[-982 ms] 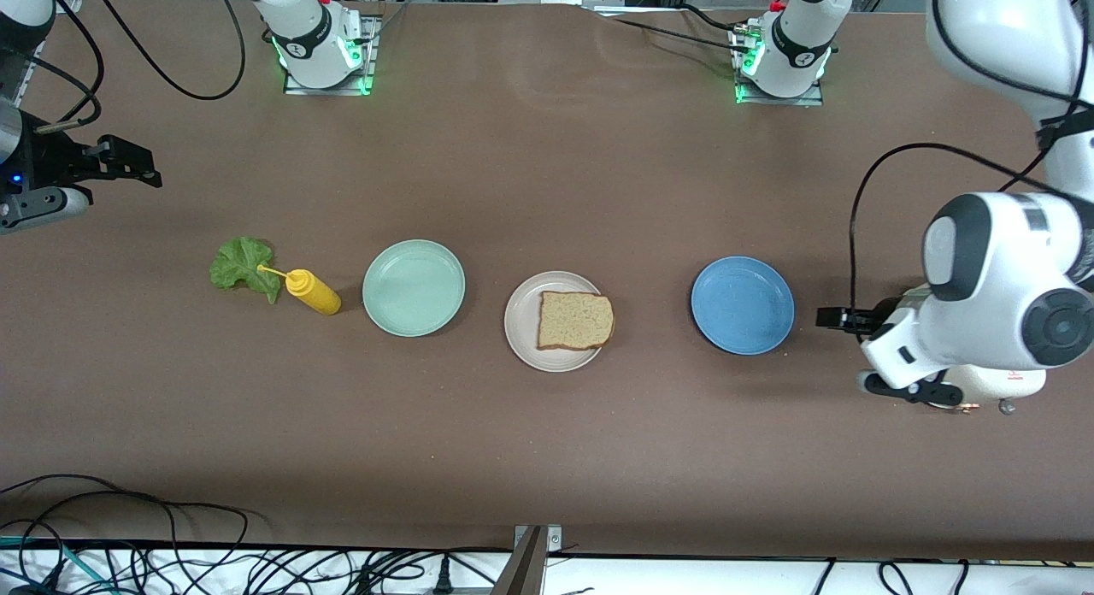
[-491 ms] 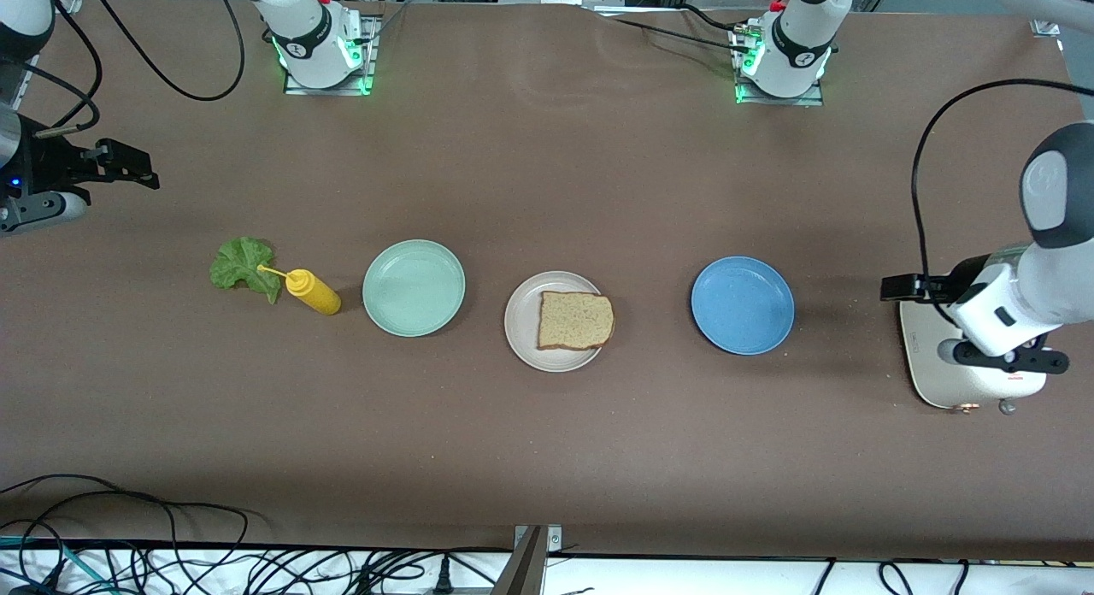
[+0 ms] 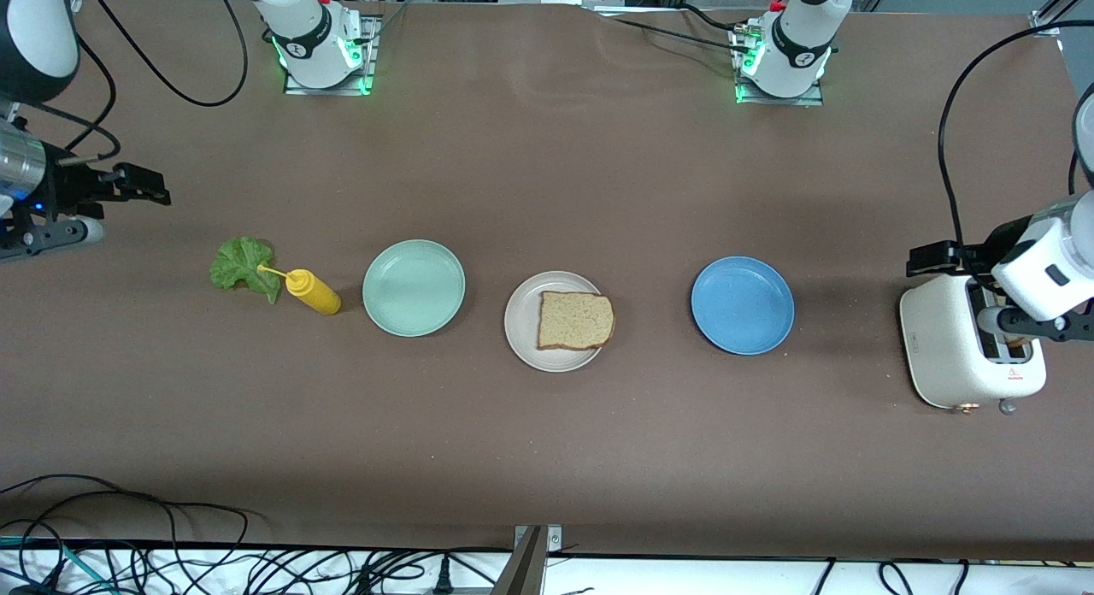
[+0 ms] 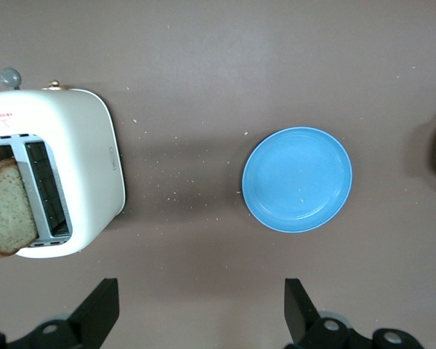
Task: Make sandwich on beige plate with both arms
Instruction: 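Reach the right gripper toward the lettuce leaf while the left gripper rises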
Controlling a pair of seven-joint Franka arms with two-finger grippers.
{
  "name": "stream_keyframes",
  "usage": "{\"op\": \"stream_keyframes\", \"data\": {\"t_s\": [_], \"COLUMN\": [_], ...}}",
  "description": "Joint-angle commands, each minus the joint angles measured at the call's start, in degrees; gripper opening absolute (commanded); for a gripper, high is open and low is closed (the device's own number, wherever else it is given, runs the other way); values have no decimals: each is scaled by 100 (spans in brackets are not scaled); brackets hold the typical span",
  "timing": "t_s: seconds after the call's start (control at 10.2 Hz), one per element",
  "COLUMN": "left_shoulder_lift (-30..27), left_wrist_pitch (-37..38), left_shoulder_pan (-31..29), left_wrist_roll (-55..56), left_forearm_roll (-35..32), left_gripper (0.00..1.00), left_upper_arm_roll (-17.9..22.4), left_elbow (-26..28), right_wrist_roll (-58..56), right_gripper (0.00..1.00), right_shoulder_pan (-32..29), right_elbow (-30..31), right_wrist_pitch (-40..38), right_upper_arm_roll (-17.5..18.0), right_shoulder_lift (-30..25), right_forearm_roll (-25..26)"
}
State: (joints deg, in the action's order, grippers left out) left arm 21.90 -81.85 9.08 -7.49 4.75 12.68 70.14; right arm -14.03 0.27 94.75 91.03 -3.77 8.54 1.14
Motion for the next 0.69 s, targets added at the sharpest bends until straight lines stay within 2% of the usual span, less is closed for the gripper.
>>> {"op": "stream_keyframes", "data": {"t_s": [0.0,0.1,0.2,0.39,0.59], "left_shoulder_lift": [-327,-405,-624,-924,-1047], "left_wrist_pitch": [238,301,319,275,249], "left_shoulder_pan": [-3,15,50,50,50], "left_wrist_roll": [-69,-34,1,2,2], "left_forearm_roll": [-150,-123,-123,-141,-176], "left_gripper": [100,100,100,100,100], "left_upper_arm_roll": [-81,-107,-116,-151,-160], "left_elbow": [157,175,462,851,1026], "right_wrist_roll": [164,182,130,129,199], "right_gripper": [100,100,100,100,100], "right_shoulder_pan": [-36,-53,-79,-88,-88], "right_elbow": [218,245,376,1304,2403], "right_wrist_pitch": [641,775,1098,2264,3399], "right_upper_arm_roll": [-1,-106,-359,-615,-651], "right_shoulder_lift": [367,620,797,834,755], "right_forearm_roll": [123,201,211,185,124]}}
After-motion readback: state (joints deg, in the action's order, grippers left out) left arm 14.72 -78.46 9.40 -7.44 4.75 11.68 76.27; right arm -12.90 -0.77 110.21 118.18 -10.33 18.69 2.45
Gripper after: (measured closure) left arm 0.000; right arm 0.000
